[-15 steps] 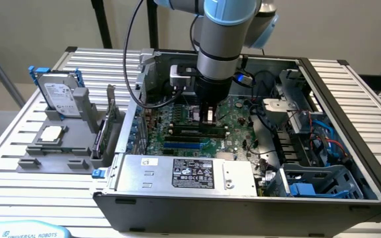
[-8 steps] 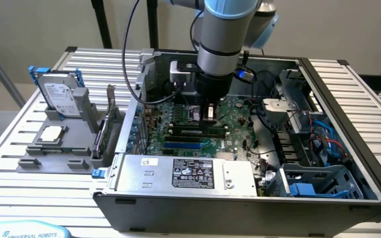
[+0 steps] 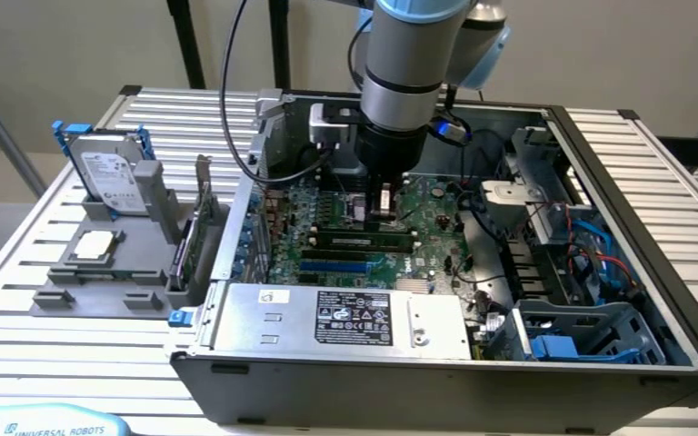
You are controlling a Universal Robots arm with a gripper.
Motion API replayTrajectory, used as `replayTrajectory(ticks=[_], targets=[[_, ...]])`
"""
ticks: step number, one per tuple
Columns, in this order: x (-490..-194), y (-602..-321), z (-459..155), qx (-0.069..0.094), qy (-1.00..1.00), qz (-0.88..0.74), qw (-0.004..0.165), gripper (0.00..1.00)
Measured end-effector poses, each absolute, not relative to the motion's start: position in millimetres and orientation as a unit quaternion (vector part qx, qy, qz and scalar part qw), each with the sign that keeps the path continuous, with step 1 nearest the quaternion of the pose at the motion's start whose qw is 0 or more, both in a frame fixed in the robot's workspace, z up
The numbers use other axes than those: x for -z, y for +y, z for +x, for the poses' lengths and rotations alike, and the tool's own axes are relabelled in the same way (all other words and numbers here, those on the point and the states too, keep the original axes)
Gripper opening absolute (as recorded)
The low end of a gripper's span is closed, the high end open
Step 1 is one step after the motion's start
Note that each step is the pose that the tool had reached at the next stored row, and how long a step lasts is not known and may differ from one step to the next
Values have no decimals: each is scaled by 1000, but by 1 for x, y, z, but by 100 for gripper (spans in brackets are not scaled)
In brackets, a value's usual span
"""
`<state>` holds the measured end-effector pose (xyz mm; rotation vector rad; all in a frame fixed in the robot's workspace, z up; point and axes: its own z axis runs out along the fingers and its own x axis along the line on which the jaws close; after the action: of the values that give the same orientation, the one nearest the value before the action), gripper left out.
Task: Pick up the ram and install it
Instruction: 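Insert the ram into the slot, then press down the ram until it locks into place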
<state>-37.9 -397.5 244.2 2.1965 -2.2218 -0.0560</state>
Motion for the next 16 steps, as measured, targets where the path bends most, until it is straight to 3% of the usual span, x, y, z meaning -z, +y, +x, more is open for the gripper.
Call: replayTrajectory(ticks=[16], targets=[[-244, -398, -38, 17, -711, 703, 8, 11]])
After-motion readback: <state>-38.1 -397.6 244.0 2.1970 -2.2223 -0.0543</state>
